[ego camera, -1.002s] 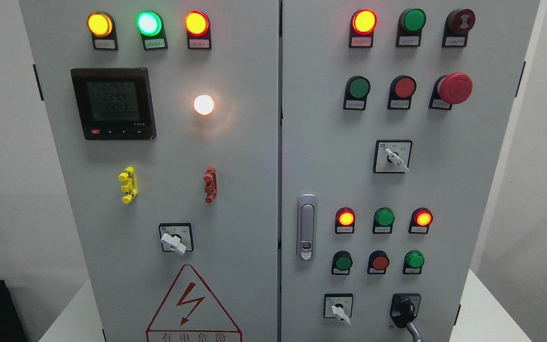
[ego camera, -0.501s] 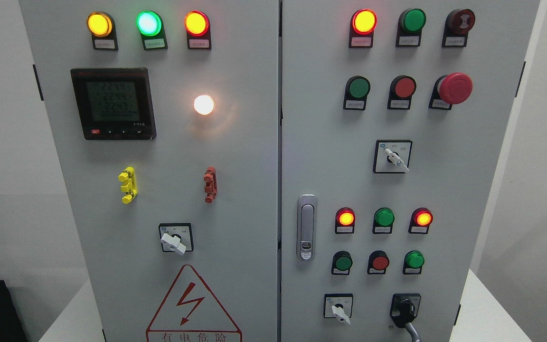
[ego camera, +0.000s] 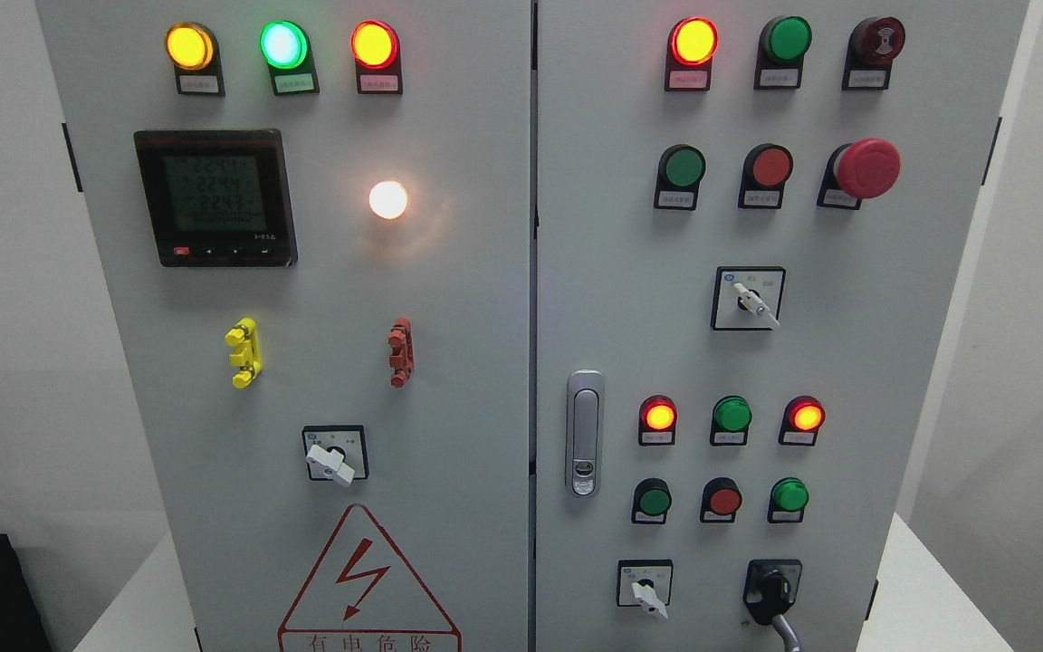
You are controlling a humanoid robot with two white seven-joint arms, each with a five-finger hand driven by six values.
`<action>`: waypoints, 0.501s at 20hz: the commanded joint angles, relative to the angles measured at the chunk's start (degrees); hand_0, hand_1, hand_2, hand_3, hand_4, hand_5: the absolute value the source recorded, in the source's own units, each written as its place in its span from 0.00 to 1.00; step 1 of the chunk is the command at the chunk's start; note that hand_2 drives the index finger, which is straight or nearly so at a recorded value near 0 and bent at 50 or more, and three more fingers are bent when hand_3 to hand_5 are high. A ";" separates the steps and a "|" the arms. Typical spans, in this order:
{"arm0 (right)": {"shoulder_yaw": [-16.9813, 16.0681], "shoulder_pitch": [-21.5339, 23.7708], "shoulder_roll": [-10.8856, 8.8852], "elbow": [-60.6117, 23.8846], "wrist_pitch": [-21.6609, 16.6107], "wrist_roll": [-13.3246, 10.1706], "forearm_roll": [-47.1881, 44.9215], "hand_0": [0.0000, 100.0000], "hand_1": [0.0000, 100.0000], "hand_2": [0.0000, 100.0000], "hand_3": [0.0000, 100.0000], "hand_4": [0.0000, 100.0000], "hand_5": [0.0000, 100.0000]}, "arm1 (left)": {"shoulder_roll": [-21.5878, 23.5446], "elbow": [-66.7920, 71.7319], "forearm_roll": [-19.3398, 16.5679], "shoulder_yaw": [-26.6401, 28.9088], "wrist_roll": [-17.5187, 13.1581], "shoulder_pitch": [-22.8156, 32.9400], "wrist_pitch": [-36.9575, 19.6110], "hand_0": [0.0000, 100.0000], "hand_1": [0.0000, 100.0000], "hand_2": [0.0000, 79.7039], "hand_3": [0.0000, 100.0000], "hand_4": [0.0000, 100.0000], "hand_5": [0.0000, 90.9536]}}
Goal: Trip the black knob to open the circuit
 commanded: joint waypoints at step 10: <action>2.49 -1.55 0.39 -1.75 -0.93 1.65 0.16 0.00 0.00 0.04 1.00 1.00 1.00 | 0.01 0.00 0.14 0.14 -0.02 -0.12 -0.11 0.12 0.39 0.00 0.00 0.00 0.00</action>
